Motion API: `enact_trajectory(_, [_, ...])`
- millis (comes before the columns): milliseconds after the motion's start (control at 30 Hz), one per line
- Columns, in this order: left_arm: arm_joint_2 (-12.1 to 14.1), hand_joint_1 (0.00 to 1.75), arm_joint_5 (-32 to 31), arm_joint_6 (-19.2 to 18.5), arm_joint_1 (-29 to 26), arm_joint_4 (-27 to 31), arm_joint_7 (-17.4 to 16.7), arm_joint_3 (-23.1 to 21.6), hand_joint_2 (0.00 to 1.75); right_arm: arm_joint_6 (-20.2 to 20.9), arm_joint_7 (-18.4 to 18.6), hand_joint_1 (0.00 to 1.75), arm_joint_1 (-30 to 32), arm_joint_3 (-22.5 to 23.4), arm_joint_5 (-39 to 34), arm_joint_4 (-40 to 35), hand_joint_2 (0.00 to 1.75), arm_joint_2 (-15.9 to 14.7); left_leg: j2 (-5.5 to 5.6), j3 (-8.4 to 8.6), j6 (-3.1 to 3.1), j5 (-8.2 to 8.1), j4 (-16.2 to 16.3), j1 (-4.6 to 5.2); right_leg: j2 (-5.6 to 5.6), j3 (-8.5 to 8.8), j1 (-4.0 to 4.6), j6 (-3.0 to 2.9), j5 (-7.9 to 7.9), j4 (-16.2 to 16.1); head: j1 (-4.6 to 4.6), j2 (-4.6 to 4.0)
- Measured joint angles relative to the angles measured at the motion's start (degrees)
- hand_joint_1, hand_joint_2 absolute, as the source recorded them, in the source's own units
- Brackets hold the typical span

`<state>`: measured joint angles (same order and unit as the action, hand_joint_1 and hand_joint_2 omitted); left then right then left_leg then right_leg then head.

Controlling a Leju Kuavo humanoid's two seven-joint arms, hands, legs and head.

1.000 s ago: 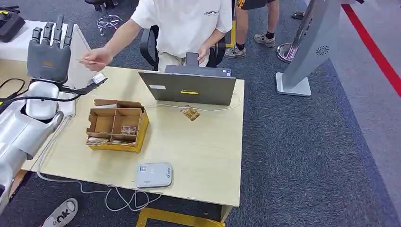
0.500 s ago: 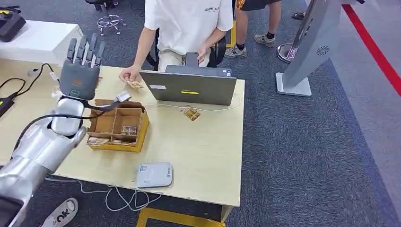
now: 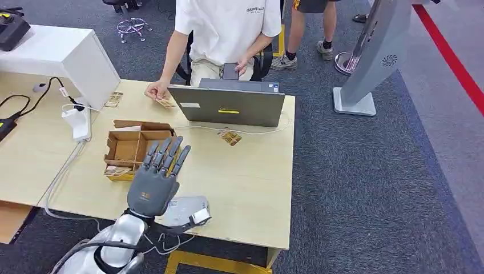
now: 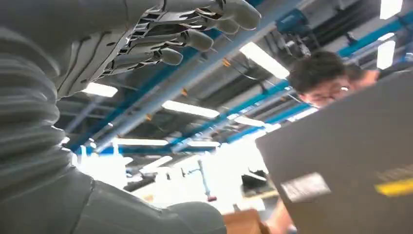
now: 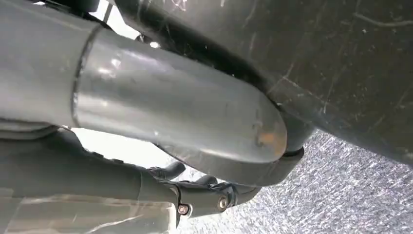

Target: Pass the card to the sensor for recognition and then transmit it.

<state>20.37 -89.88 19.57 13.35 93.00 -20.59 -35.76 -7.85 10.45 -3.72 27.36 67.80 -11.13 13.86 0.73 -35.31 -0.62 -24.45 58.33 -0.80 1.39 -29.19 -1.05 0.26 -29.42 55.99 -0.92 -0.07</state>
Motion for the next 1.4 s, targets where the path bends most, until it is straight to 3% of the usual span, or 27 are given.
enact_trajectory(133, [0.00,0.00,0.00,-1.43,-2.33,2.61,1.95,-0.20,1.75,0.00,0.00,0.00,-0.02,0.72,0.00,-0.02,0.00,0.11,0.04,0.01,0.00,0.01,0.00,0.01,-0.05,0.06,0.03,0.02,0.02,0.00,0.00,0.00])
enact_trajectory(267, [-1.42,0.00,0.20,-12.67,-4.61,2.87,3.91,1.14,1.75,-1.18,-0.17,0.00,0.09,1.40,-0.22,-0.02,0.00,0.13,0.04,0.00,0.03,0.03,0.00,0.01,-0.06,0.06,0.02,0.03,0.03,0.00,0.00,0.00])
enact_trajectory(300, [-1.92,0.00,0.22,-13.75,-4.71,2.44,3.61,2.05,1.75,-1.16,-0.17,0.00,0.09,1.49,-0.20,0.00,0.00,0.13,0.06,0.00,0.03,0.04,0.00,0.01,-0.07,0.06,0.02,0.03,0.03,0.00,0.00,0.02])
enact_trajectory(467, [-4.30,0.00,0.04,-13.44,-3.75,-2.47,1.99,8.61,1.75,-1.16,0.55,0.00,0.05,1.51,0.65,-0.02,0.00,0.13,0.08,0.02,0.03,0.05,0.00,0.02,-0.10,0.07,0.02,0.01,0.06,0.00,-0.02,0.00])
enact_trajectory(733, [-6.60,0.00,0.04,-13.05,-1.14,-10.09,2.19,17.70,1.75,-1.16,1.03,0.00,-0.03,1.51,1.62,-0.02,0.00,0.15,0.10,0.01,0.04,0.06,0.00,0.01,-0.11,0.07,0.02,0.01,0.05,0.01,0.00,0.00])
enact_trajectory(1133, [-7.52,0.00,0.04,-10.73,-0.68,-14.02,1.51,21.72,1.75,-1.16,0.09,0.00,0.01,1.51,2.47,0.00,0.00,0.15,0.09,0.00,0.04,0.06,0.00,0.01,-0.11,0.06,0.02,0.01,0.05,0.00,0.00,0.00])
enact_trajectory(1400, [-7.52,0.00,0.04,-10.62,-0.65,-14.16,1.49,21.90,1.75,-1.16,0.07,0.00,0.01,1.51,2.54,0.00,0.00,0.13,0.09,0.00,0.04,0.06,0.00,0.01,-0.11,0.06,0.02,0.01,0.05,0.00,0.00,0.00])
